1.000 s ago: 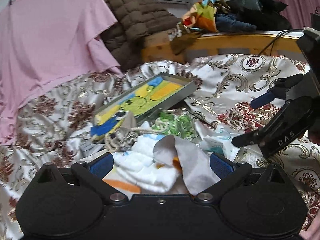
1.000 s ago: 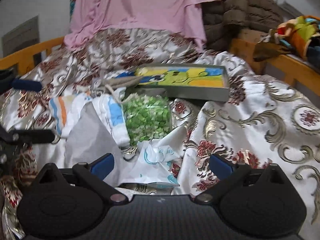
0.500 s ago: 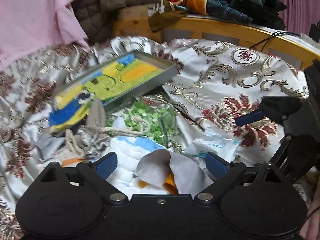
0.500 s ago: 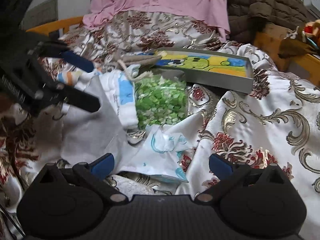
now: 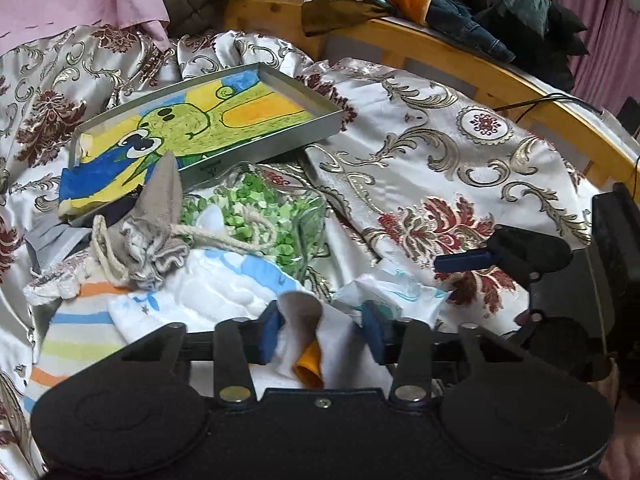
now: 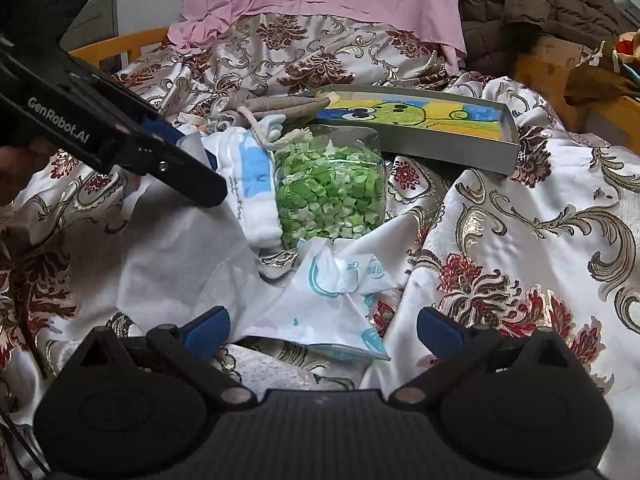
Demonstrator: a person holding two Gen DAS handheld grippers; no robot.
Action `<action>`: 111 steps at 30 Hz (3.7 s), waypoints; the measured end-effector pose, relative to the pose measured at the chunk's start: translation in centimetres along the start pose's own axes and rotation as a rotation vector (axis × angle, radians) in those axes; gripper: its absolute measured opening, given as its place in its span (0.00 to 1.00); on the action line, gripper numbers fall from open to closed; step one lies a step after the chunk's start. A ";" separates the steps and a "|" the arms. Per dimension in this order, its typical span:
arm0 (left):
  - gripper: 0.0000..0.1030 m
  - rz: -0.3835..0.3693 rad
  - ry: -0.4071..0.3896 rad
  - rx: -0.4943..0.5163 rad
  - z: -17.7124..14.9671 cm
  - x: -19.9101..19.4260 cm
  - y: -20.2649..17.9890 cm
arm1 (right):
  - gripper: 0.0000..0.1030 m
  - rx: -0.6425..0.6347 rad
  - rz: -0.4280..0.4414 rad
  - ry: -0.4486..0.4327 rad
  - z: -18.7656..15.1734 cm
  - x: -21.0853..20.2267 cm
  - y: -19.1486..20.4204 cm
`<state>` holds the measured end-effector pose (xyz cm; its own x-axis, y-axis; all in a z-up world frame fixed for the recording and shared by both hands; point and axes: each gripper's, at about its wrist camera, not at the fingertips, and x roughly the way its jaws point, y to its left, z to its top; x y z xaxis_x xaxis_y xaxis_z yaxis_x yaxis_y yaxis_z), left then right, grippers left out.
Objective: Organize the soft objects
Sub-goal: 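Reach the left tool into the pile and close it on the grey cloth, then lift the grey cloth with the left tool while the right tool grasps the white-and-blue plastic bag, then carry both items over the frog tray and open both tools to drop them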
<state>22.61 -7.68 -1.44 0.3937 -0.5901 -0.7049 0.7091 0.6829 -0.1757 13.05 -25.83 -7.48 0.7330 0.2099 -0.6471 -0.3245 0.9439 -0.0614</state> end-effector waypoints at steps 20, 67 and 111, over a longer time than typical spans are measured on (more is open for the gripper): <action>0.02 0.013 -0.019 0.029 0.7 -0.6 -2.4 | 0.85 0.050 0.031 0.027 -0.3 0.9 -0.3; 0.00 0.237 -0.261 -0.036 4.6 -6.4 -6.0 | 0.71 0.134 -0.065 -0.077 -0.3 0.9 -0.4; 0.00 0.295 -0.451 -0.122 16.0 -4.4 2.5 | 0.71 0.081 -0.058 -0.260 11.5 3.2 -5.4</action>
<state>31.95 -10.27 12.23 0.7960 -0.4739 -0.3766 0.4684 0.8763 -0.1127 23.99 -27.32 -0.51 0.8814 0.2033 -0.4264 -0.2360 0.9714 -0.0247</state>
